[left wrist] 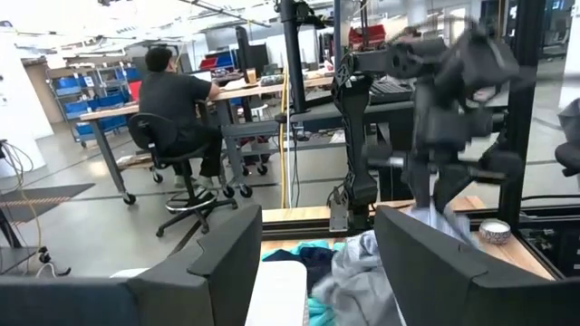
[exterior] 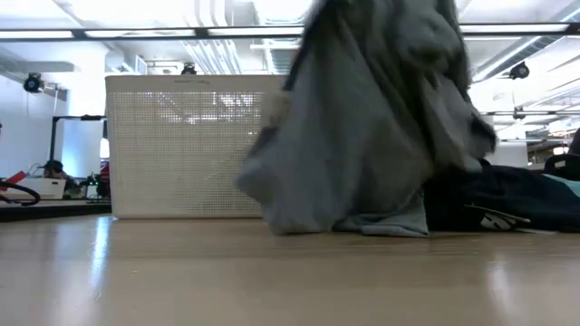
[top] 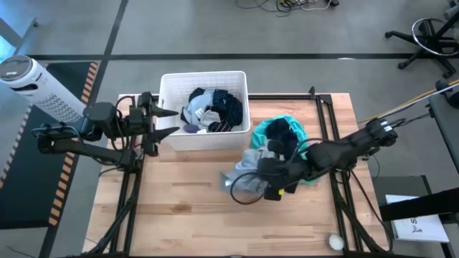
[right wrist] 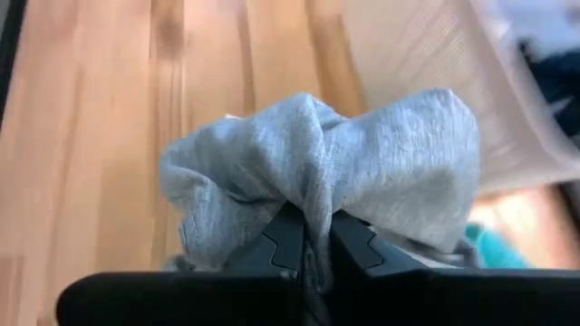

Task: Sort clothes
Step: Put the gray shirt into the white laundry bin

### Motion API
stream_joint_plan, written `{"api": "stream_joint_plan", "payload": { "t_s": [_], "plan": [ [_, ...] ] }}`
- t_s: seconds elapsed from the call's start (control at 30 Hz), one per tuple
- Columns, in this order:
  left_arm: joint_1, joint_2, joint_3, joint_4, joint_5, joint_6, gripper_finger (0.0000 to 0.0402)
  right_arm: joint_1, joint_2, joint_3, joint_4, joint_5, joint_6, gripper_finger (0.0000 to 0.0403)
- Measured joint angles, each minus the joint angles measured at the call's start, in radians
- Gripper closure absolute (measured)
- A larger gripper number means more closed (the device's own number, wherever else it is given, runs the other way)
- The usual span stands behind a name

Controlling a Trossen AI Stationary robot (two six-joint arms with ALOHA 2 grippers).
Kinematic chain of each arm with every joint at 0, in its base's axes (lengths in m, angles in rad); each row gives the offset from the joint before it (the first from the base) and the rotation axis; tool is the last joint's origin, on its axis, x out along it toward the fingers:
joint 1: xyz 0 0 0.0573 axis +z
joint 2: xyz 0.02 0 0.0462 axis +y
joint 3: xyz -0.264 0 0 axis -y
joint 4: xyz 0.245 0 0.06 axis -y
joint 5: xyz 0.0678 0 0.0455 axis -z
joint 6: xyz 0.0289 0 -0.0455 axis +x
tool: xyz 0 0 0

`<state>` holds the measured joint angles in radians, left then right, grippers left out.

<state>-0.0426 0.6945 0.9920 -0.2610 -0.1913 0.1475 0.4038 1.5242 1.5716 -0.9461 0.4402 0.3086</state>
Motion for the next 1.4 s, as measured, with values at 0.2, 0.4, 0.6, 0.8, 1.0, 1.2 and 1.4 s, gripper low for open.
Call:
{"api": "stream_joint_plan", "payload": {
  "t_s": [0.2,0.4,0.6,0.8,1.0,1.2,1.4],
  "plan": [
    [0.0,-0.001,0.0,0.006,0.0,0.031,0.0205,-0.004,0.0,0.126,0.003,0.101,-0.123,0.04],
    [0.0,-0.001,0.0,-0.034,0.0,0.074,0.0211,-0.013,0.0,0.255,0.031,0.216,-0.253,0.04],
    [-0.001,0.022,-0.021,-0.098,0.0,0.077,0.0263,-0.059,0.003,0.36,0.161,0.245,-0.429,0.04],
    [-0.001,0.007,-0.155,0.047,0.0,0.078,0.0363,-0.12,0.045,0.488,0.289,0.241,-0.591,0.0401],
    [-0.001,-0.072,-0.326,0.204,0.003,0.05,0.0388,-0.169,0.122,0.623,0.438,0.236,-0.75,0.0401],
    [-0.001,-0.142,-0.472,0.324,0.071,0.007,0.04,-0.216,0.248,0.786,0.599,0.235,-0.94,0.0401],
    [-0.002,-0.172,-0.571,0.428,0.094,-0.016,0.0401,-0.287,0.281,0.783,0.918,0.205,-1.175,0.0401]
  ]
}}
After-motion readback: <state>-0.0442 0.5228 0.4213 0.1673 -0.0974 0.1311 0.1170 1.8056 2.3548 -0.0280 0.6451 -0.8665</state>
